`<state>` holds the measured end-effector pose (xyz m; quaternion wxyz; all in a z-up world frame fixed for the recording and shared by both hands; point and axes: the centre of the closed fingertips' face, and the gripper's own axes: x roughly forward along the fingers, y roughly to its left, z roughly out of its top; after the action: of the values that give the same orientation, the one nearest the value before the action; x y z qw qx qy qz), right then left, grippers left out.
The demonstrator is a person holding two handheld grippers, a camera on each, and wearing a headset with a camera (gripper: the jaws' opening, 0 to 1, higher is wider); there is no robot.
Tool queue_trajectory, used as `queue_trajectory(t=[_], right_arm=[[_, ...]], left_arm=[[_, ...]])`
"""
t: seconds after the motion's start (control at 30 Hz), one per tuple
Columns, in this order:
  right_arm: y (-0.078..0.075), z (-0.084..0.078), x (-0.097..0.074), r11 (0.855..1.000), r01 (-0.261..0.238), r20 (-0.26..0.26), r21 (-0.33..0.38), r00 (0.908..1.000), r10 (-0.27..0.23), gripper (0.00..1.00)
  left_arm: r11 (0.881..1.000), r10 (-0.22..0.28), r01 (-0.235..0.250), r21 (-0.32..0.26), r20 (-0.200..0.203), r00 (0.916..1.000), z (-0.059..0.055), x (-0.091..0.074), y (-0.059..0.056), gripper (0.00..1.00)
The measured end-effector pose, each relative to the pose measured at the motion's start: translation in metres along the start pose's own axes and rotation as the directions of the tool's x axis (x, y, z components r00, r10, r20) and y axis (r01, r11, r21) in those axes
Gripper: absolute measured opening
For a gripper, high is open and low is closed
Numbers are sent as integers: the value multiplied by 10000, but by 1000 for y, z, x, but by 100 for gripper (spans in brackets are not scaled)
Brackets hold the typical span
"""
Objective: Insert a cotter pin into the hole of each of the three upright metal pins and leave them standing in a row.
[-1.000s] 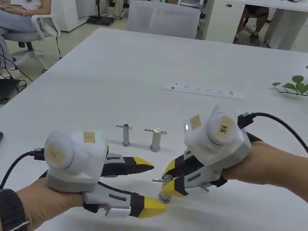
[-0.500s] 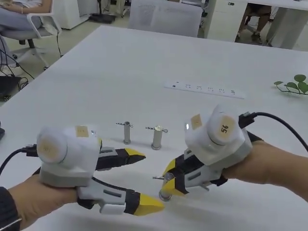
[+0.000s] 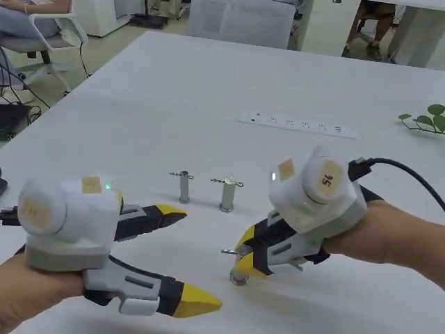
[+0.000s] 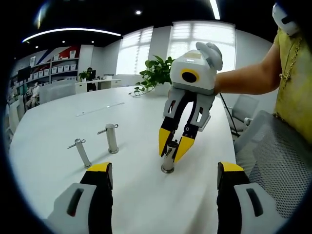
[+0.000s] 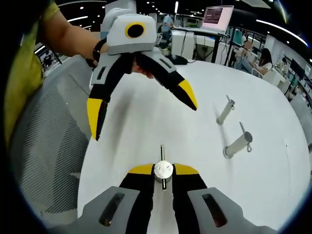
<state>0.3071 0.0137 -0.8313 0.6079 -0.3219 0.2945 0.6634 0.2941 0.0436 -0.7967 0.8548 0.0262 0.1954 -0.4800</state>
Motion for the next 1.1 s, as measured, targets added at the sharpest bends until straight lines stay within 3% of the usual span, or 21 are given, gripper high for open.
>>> queue_trajectory(t=[0.3,0.53,0.83,1.1], right_arm=[[-3,-2,-2,9995,44,3,312,10000,-44,12],[-9,-3,-6,9984,92,-18,552,10000,-91,12],[-54,-6,-36,9919,853,87,945,9962,-865,12],[-89,-10,-46,9852,1231,58,1197,9922,-1247,12]], left_arm=[[9990,311,-296,-329,451,9985,3,-18,-2,93],[9977,592,-572,-377,533,9968,5,-25,3,90],[9971,675,-652,-383,624,9958,8,-26,5,89],[9964,740,-706,-468,741,9945,11,-26,8,89]])
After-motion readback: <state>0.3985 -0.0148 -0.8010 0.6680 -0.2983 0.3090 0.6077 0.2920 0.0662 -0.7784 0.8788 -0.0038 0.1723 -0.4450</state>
